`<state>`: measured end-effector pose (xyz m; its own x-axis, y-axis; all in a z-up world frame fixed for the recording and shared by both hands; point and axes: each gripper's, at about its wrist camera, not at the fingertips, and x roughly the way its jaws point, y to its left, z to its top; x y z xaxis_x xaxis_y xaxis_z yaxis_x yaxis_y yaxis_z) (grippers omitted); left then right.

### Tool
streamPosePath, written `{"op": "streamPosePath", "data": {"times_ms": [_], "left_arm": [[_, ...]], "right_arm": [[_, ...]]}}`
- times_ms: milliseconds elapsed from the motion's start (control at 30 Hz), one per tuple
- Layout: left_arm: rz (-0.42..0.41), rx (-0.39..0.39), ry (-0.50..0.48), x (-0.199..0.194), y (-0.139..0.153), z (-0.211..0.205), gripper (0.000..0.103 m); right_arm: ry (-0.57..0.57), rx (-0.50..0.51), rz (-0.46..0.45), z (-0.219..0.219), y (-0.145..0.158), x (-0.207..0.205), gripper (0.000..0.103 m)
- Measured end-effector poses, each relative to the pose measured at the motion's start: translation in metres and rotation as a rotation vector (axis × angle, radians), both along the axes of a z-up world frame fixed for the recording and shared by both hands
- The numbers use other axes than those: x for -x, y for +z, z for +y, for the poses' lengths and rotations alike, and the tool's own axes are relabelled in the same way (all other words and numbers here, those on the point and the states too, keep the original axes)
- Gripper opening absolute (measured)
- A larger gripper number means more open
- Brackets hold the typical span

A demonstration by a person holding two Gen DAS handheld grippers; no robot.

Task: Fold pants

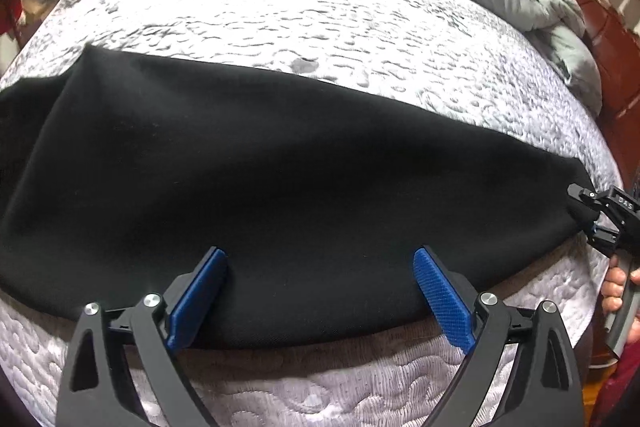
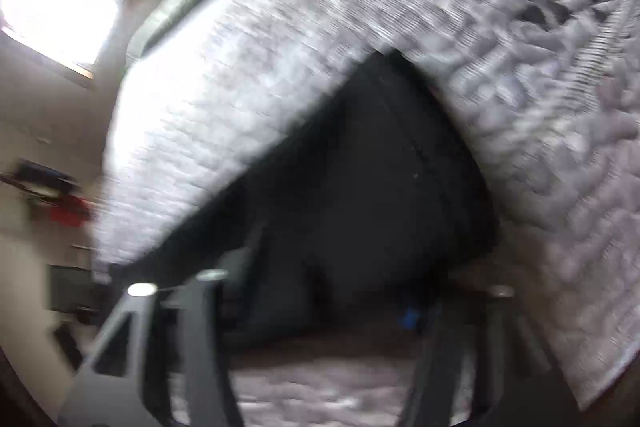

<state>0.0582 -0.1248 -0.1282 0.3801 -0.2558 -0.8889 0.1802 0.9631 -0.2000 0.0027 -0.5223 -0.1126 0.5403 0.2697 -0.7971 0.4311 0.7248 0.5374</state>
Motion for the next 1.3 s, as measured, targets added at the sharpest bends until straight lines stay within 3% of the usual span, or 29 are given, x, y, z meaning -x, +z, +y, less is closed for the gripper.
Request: {"op": "streamPosePath", "data": {"times_ms": [33,133,267,333,367,467,500,533,600,667,733,800,867,1033,1167,1300], "left_arm": [[0.002,0.001,0.014,0.000,0.000,0.006,0.095],[-0.002,0.014,0.055,-0.002,0.006,0.021,0.095],[-0.094,-0.026,0.088,0.005,0.019,0.037,0.095],[-0.089,-0.051,0.091,0.006,0.012,0.042,0.095],[-0.068,-0.050,0.091,0.006,0.007,0.043,0.095],[-0.055,-0.072,0.039,0.009,-0.011,0.041,0.096],[-0.074,-0.104,0.015,0.011,-0.012,0.038,0.096],[-0.085,-0.139,-0.013,0.013,-0.012,0.033,0.096],[-0.074,-0.112,0.009,0.016,-0.005,0.035,0.096],[-0.076,-0.060,0.041,0.014,0.006,0.043,0.096],[-0.087,-0.058,0.029,0.013,0.007,0.047,0.096],[-0.038,-0.074,-0.006,0.007,-0.013,0.049,0.096],[-0.078,-0.116,-0.061,0.006,-0.011,0.041,0.097],[-0.059,0.011,0.045,0.010,0.013,0.069,0.097],[-0.084,0.040,0.099,0.017,0.027,0.096,0.097],[-0.100,0.055,0.143,0.016,0.035,0.123,0.097]], "right_arm": [[0.001,-0.017,-0.024,-0.003,0.004,0.000,0.011],[0.045,0.013,-0.100,-0.001,0.033,0.002,0.009],[0.065,0.130,-0.261,0.001,0.087,0.025,0.009],[0.029,0.188,-0.210,-0.011,0.078,0.026,0.009],[-0.021,0.190,-0.123,-0.026,0.056,0.026,0.009],[-0.097,0.134,0.062,-0.051,-0.001,0.030,0.009],[-0.118,0.089,0.047,-0.055,-0.010,0.033,0.009],[-0.130,0.068,0.034,-0.057,-0.012,0.036,0.009],[-0.141,0.069,0.034,-0.054,-0.005,0.038,0.009],[-0.111,0.149,0.025,-0.049,0.012,0.039,0.009],[-0.096,0.205,0.027,-0.046,0.021,0.038,0.009],[-0.103,0.199,0.134,-0.048,0.000,0.029,0.010],[-0.113,0.214,0.146,-0.046,0.004,0.027,0.009],[-0.056,0.286,0.034,-0.007,0.063,0.020,0.009],[0.054,0.380,-0.045,0.058,0.105,0.002,0.010],[0.195,0.414,-0.100,0.132,0.120,-0.016,0.009]]}}
